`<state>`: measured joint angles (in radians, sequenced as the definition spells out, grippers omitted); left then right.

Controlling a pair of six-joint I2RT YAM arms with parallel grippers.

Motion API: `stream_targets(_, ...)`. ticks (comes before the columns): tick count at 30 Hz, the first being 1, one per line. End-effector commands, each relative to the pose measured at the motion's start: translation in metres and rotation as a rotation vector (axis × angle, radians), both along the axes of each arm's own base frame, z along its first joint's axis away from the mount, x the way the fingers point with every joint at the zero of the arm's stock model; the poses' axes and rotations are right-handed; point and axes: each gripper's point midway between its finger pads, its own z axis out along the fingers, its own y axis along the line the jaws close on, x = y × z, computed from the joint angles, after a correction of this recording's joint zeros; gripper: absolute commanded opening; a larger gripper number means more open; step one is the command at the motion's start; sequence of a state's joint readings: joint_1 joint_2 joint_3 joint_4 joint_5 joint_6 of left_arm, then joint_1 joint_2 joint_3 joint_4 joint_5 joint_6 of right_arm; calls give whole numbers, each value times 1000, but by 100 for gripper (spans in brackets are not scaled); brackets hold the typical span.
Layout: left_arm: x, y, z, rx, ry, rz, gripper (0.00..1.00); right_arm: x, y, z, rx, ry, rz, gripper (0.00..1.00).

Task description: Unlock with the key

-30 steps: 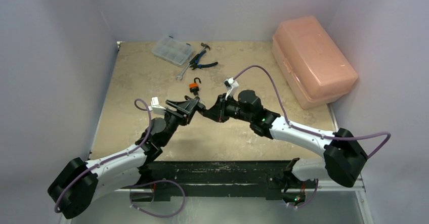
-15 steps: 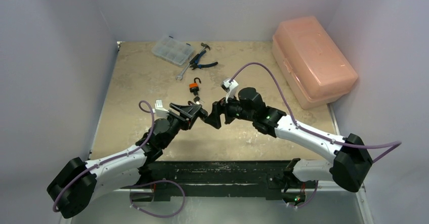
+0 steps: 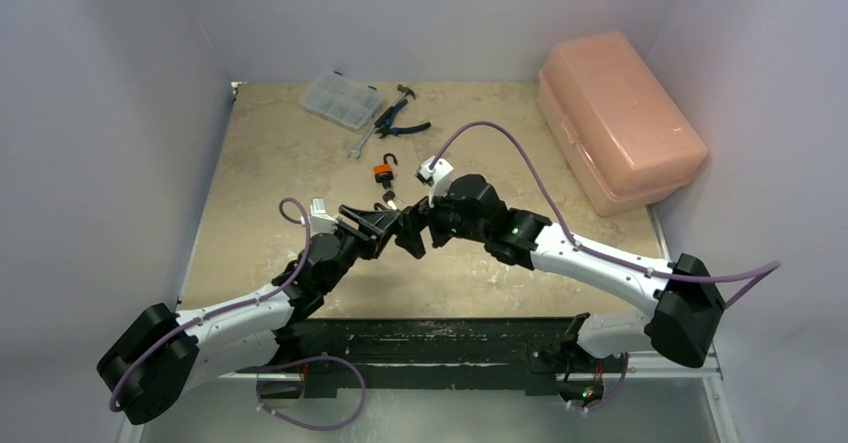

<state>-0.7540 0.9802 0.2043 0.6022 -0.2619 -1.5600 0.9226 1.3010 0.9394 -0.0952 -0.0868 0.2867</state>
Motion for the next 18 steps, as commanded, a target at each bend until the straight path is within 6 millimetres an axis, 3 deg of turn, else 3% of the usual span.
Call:
stream_targets(1,5,-11,69,-160,-139,-17,0,14,12,19,-7,-74,-53,90)
stream_targets(18,4,-9,67,-161,-138,-17,0,28,30,-3,-42,-68,-97,81)
